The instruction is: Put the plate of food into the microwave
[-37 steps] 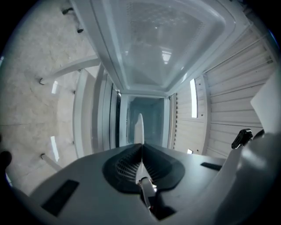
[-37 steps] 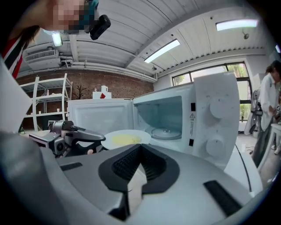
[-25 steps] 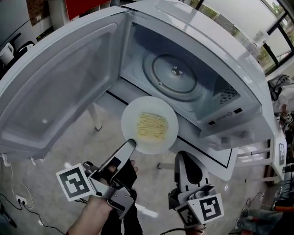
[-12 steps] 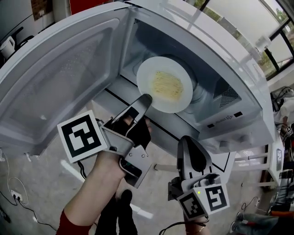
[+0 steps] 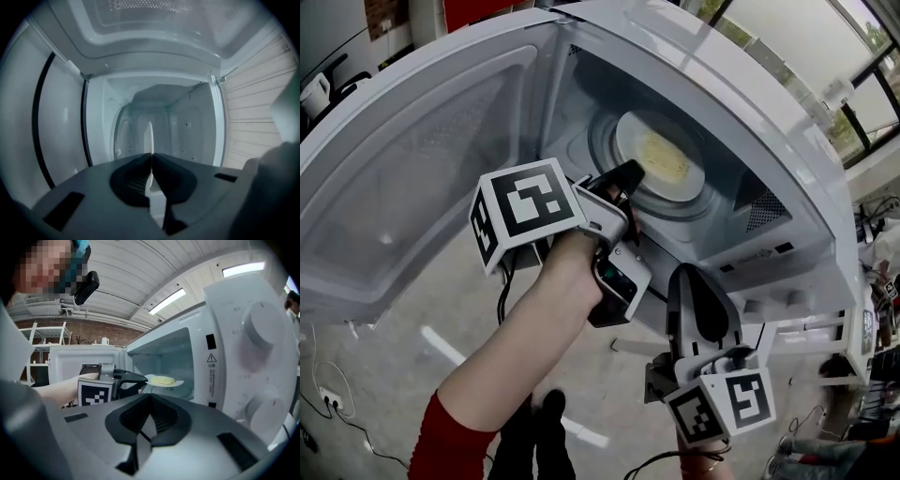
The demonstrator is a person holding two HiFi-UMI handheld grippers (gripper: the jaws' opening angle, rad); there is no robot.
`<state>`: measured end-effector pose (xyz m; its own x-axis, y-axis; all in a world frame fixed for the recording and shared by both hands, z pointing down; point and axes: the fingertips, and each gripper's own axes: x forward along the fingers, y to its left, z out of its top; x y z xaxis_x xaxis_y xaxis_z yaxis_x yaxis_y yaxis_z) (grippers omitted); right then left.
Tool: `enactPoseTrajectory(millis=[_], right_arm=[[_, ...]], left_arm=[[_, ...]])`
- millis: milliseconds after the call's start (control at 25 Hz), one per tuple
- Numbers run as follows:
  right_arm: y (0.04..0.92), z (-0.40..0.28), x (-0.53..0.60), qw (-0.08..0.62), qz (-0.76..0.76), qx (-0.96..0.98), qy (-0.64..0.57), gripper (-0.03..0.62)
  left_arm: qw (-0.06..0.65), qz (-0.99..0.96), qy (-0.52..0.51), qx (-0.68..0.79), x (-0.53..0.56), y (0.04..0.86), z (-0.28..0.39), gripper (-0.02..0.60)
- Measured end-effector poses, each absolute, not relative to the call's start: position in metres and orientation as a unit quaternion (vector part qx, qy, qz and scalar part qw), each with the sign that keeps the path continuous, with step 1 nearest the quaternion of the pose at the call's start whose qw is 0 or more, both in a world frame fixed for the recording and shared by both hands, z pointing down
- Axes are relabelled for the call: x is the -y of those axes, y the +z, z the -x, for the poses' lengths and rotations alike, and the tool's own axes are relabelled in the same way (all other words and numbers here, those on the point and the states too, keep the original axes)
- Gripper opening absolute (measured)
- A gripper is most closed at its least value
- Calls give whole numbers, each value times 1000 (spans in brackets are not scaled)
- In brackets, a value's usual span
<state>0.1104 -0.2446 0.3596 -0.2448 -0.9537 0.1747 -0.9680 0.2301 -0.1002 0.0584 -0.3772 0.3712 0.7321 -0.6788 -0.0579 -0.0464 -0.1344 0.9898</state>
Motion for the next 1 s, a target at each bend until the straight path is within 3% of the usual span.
enactPoseTrajectory(millis=[1000], right_arm=[[347,-117,263,62,-617,780,79,12]], left_arm=[[560,-754,-96,330,409,384,-86,18]])
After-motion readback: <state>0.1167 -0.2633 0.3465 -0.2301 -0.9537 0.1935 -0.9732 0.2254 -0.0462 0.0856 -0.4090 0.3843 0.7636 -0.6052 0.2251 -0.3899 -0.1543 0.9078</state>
